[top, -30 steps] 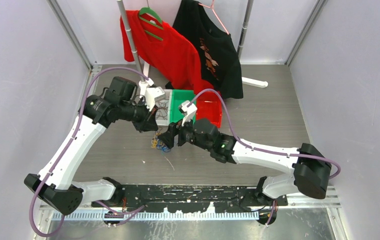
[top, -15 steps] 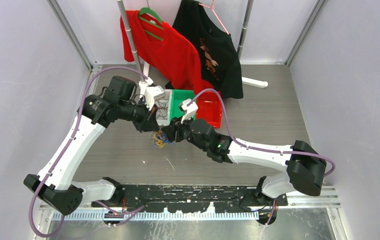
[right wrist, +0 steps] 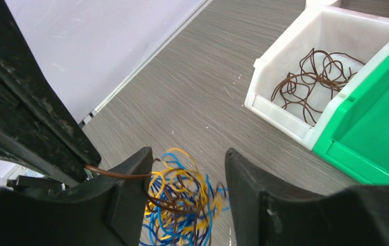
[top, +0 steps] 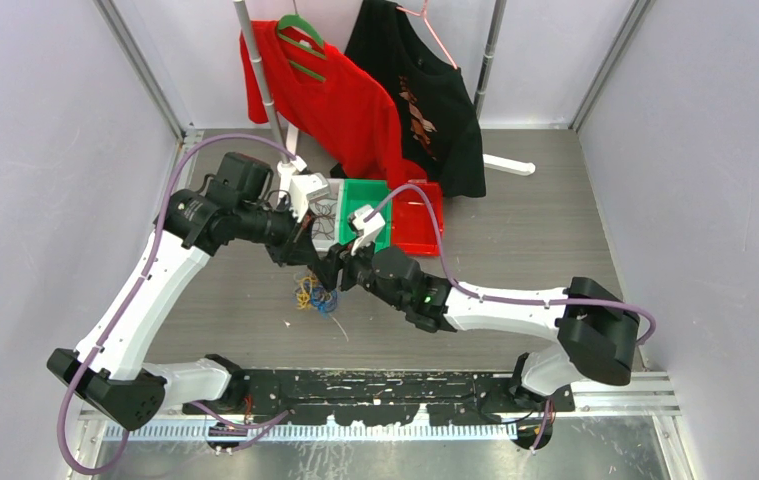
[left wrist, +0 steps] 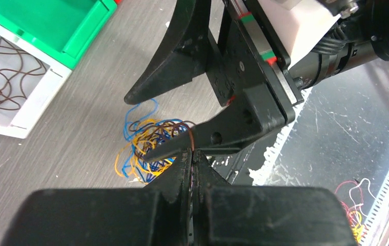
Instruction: Untangle the cables
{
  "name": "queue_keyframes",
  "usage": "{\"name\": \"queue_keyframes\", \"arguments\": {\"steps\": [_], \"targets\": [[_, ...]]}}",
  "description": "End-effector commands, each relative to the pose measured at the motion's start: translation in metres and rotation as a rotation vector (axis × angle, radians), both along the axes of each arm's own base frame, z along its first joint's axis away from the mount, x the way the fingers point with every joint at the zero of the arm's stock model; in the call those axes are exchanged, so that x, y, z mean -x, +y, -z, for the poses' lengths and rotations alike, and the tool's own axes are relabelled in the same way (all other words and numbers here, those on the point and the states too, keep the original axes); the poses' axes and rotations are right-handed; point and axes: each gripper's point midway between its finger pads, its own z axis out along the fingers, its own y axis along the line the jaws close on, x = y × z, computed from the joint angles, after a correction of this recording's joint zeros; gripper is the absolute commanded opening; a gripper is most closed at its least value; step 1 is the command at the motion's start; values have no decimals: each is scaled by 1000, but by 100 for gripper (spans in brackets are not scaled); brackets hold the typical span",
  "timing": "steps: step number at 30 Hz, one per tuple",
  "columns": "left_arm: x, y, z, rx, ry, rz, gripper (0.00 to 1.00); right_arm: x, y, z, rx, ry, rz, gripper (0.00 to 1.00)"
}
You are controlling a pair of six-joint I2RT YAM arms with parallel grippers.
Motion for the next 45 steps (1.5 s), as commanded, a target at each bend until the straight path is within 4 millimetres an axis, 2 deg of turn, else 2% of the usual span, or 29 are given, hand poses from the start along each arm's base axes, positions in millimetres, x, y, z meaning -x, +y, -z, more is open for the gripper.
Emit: {"name": "queue_keyframes", "arguments": {"steps": [1,4,7,11,17,19,20,22,25,29,33,36,41,45], "targets": [[15,-6,-19,66,-5,54,0,-13,-5,-31,-90,-90,112,55],[24,-6,-21,79,7,93,0,-14,-7,-33,-102,-99,137,45],[29,-4,-21,77,10,109,0,-12,-10,-36,-97,-100,132,30],[20,2,-14,34,-41,81,0,-8,-26,-33,-51,-98,146,16],[1,19,-5,-70,-146,32,0,5,-42,-33,10,-94,106,11],[-3,20,-3,-75,-160,22,0,10,-43,-32,22,-78,86,5],[-4,19,-3,-70,-164,20,6,12,-42,-33,23,-70,74,2],[1,16,0,-52,-137,26,29,20,-36,-38,21,-52,22,1],[14,7,3,11,-74,60,59,27,-27,-47,21,-27,-34,1],[31,-2,5,75,0,111,77,36,-17,-59,23,-10,-99,1],[40,-6,7,114,14,162,81,46,-12,-69,0,-2,-161,1],[31,-2,10,77,-46,160,81,54,-7,-72,1,2,-213,1],[33,4,9,39,-123,243,79,62,-3,-70,30,21,-266,1],[26,12,10,-15,-194,255,77,67,-2,-71,33,33,-293,1]]}}
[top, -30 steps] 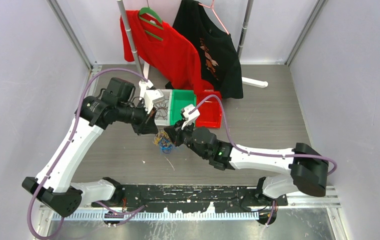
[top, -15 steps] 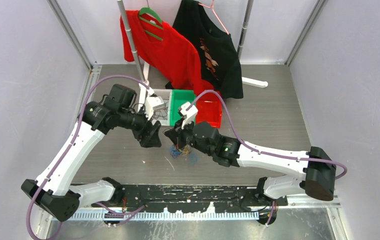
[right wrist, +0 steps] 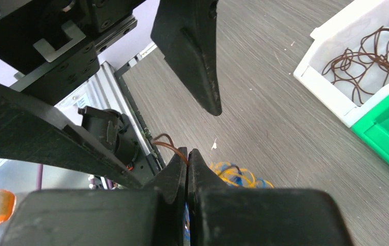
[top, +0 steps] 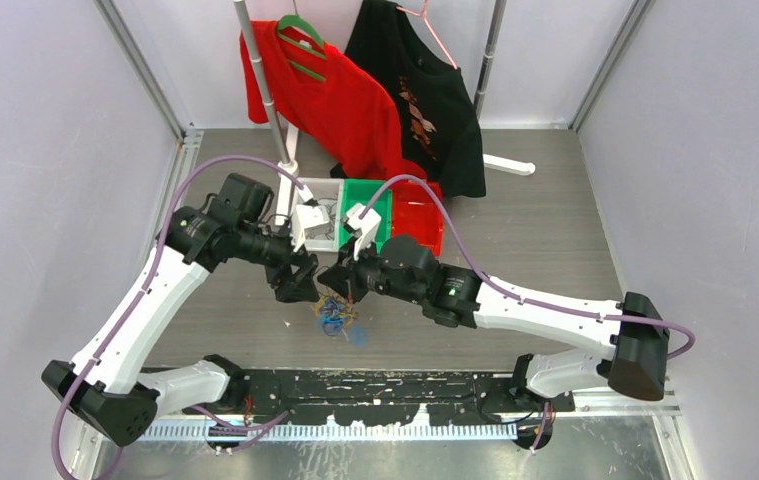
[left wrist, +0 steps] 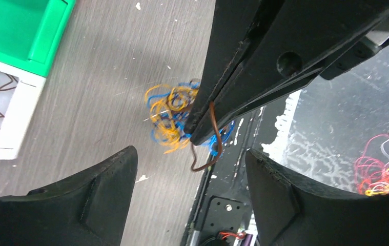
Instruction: Untangle the cables
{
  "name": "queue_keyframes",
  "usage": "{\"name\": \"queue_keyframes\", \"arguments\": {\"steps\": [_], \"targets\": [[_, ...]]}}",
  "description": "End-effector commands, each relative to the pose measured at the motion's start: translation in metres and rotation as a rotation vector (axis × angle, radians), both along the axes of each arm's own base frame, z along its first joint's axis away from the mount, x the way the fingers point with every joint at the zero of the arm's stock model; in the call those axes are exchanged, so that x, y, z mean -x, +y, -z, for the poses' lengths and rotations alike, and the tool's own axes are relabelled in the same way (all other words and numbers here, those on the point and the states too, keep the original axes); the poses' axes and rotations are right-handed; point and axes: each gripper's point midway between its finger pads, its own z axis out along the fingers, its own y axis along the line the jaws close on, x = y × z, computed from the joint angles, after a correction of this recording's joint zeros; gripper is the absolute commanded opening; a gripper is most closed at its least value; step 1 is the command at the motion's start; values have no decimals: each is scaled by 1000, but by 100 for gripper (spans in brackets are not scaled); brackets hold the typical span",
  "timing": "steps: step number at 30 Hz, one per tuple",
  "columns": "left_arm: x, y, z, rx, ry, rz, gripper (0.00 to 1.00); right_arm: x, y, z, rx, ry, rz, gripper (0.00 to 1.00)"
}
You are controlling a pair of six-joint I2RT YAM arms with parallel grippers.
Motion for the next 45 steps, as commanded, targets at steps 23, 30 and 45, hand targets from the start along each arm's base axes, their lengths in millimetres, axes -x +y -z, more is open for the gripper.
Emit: {"name": "queue_keyframes", "arguments": {"steps": [23,30,45], "targets": [[-9,1,-23,28,-112,-23,0,0,9,-30,-91,1,-4,13],[-11,0,-47,92,-39,-207,0,-31,-4,-26,-129,-50,176,33],[0,-17,-71,188,54,-176,0,-49,16,-23,-285,-30,250,51]]}}
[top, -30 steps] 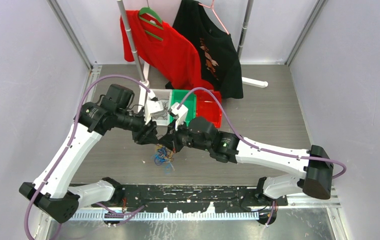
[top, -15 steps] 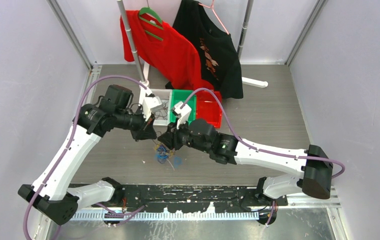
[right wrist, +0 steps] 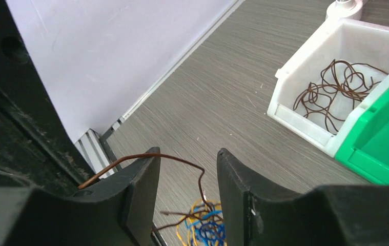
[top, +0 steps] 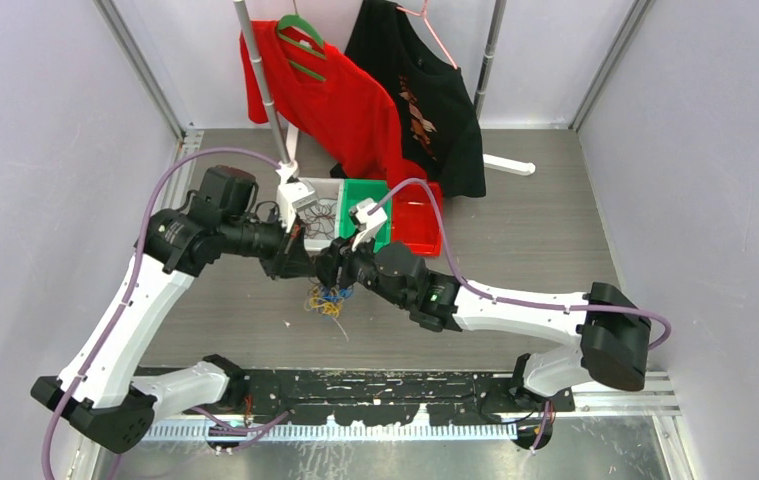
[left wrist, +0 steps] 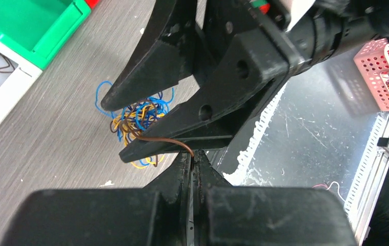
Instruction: Untangle the cables
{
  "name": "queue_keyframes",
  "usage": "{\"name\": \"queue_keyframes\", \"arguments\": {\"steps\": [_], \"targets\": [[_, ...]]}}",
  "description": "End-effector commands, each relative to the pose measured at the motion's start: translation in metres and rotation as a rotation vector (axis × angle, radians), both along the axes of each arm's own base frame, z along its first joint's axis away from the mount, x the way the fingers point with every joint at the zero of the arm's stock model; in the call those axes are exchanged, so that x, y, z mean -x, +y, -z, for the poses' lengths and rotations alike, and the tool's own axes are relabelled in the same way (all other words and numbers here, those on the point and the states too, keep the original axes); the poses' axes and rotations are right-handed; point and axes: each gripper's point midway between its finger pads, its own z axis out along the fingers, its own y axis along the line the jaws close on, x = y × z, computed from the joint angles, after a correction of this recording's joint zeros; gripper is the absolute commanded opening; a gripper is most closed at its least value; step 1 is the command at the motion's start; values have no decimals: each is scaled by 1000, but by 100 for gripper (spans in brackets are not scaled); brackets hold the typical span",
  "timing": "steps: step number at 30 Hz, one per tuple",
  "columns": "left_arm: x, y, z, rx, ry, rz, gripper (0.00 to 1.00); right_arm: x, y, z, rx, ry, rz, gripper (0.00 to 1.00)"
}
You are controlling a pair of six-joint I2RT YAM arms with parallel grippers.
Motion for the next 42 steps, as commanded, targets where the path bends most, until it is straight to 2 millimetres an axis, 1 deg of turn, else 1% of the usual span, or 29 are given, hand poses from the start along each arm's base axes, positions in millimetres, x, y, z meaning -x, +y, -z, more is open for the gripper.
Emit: {"name": "queue_keyframes", "arguments": {"steps": [1,3,4,10,17,21,23,25,28,30,35,38,39,42], "targets": [[-2,-13,-34,98,-58,44,0,-4,5,-23,-141,-7,24,52],[-5,-15,-40,103,-80,50,0,-2,6,-15,-152,10,12,55],[-7,-16,-43,106,-89,57,0,0,6,-8,-151,21,6,57],[-5,-21,-67,141,-140,125,0,1,6,27,-137,73,13,64],[-7,-28,-98,197,-170,139,0,-4,6,57,-91,87,39,66],[-13,-29,-119,213,-232,124,0,-6,2,73,-48,88,57,67],[-19,-28,-132,221,-286,105,0,-7,-2,83,-23,92,73,67],[-27,-27,-145,224,-349,81,0,-14,-11,95,1,93,131,67],[-43,-22,-166,221,-458,18,0,-15,-21,107,17,96,162,66],[-47,-20,-179,232,-514,-5,0,-15,-23,111,26,98,167,66],[-53,-15,-212,270,-631,-51,0,-14,-27,123,59,112,171,66],[-59,-8,-236,288,-724,-104,0,-12,-26,131,68,130,166,66],[-60,-6,-241,290,-749,-117,0,-12,-25,134,70,137,165,66],[-64,1,-266,320,-854,-160,0,-11,-25,141,70,161,165,66]]}}
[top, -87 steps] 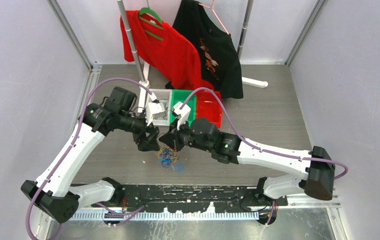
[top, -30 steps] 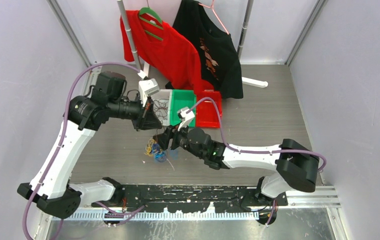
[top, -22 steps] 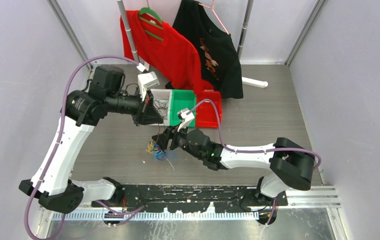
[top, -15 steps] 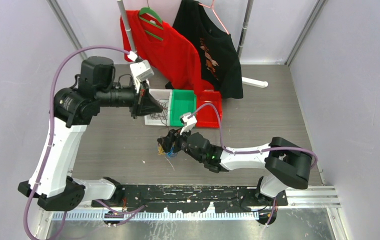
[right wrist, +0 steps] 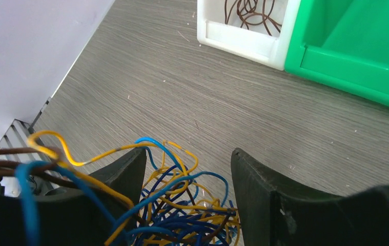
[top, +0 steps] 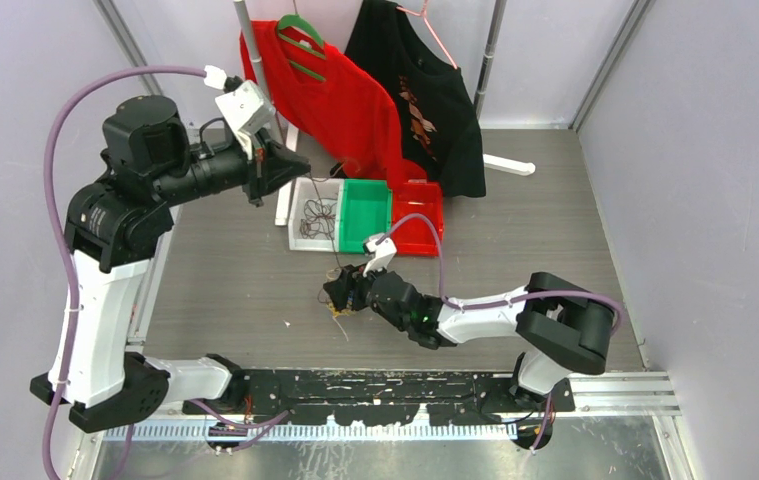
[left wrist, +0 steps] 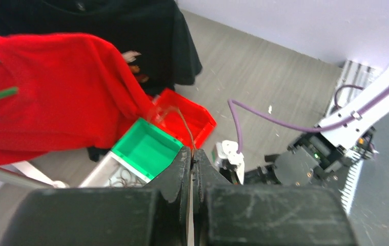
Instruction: Untangle the cables
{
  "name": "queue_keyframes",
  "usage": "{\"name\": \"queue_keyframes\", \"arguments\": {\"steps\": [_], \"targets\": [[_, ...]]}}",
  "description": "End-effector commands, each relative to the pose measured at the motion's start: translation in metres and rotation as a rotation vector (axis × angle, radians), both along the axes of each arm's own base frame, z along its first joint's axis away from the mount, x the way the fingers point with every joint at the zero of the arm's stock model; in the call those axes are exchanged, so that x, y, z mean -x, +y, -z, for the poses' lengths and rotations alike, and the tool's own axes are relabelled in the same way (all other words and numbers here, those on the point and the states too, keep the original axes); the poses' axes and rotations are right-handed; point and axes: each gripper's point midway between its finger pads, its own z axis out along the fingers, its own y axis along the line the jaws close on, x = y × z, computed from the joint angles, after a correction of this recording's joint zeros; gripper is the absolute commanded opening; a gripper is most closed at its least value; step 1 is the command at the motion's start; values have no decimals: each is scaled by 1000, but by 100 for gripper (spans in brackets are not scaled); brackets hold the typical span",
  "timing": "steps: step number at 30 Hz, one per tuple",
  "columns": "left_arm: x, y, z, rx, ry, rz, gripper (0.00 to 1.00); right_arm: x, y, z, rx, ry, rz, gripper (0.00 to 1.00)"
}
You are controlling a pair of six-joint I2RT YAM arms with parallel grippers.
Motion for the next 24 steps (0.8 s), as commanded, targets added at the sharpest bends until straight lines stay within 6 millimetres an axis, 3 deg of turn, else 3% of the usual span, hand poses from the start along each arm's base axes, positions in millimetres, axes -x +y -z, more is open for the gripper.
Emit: {"name": "queue_keyframes", "arguments": {"steps": [1,12,17,20,24], "targets": [[-8,15,-78,123,-310,-92,0,0,-1,12,-11,32,23,66],[-9,47,-164,271,-602,-269,0,6,-2,35,-38,124,35,63],[-1,57,-190,319,-678,-299,0,10,-4,44,-38,155,35,61],[0,54,-182,304,-647,-286,0,10,-8,44,-43,156,45,58],[2,39,-142,224,-540,-195,0,14,-10,17,-59,108,4,63]]}}
